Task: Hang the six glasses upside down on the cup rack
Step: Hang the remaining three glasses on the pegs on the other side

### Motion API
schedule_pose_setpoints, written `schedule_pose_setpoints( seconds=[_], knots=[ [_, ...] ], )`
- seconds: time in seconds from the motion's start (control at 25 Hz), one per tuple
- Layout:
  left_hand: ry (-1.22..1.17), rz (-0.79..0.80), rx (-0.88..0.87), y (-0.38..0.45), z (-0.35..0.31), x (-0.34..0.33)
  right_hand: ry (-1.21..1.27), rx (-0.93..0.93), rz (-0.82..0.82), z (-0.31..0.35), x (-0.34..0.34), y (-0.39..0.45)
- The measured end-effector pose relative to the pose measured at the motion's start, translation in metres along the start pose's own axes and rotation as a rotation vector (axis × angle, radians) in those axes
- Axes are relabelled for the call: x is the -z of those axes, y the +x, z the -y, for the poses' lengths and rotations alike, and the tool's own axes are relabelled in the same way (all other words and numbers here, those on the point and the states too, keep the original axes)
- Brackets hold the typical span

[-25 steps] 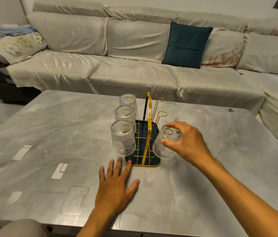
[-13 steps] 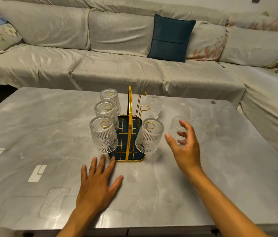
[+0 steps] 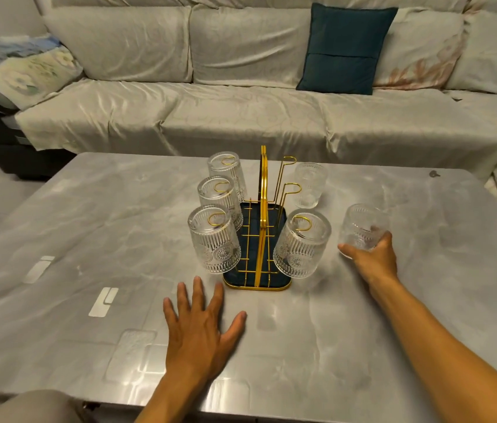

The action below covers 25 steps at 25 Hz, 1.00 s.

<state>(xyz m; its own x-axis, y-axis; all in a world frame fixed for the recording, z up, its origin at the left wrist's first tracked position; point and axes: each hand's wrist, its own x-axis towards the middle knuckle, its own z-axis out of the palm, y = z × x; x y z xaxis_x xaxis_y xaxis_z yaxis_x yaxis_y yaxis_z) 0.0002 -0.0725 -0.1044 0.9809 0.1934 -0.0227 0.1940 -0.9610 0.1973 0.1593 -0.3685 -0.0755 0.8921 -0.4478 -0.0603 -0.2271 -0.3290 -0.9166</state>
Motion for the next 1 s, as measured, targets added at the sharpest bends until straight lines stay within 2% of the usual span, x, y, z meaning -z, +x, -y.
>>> schedule_pose_setpoints(
  seconds=[0.16, 0.28, 0.44, 0.56, 1.0],
  knots=[
    [0.013, -0.011, 0.008, 0.001, -0.001, -0.001, 0.011, 0.118, 0.08, 0.019, 0.022, -0.007],
    [0.03, -0.007, -0.007, 0.001, 0.0, -0.001, 0.023, 0.258, 0.174, 0.06, 0.047, -0.013],
    [-0.003, -0.012, -0.011, -0.001, -0.001, 0.003, 0.161, 0.318, 0.112, 0.137, 0.079, -0.018],
    [-0.001, 0.011, -0.013, -0.001, 0.0, 0.002, 0.17, 0.339, 0.145, 0.178, 0.076, -0.027],
    [0.019, 0.047, 0.019, 0.005, 0.001, -0.003, -0.389, 0.654, 0.155, 0.208, -0.001, -0.038]
  ],
)
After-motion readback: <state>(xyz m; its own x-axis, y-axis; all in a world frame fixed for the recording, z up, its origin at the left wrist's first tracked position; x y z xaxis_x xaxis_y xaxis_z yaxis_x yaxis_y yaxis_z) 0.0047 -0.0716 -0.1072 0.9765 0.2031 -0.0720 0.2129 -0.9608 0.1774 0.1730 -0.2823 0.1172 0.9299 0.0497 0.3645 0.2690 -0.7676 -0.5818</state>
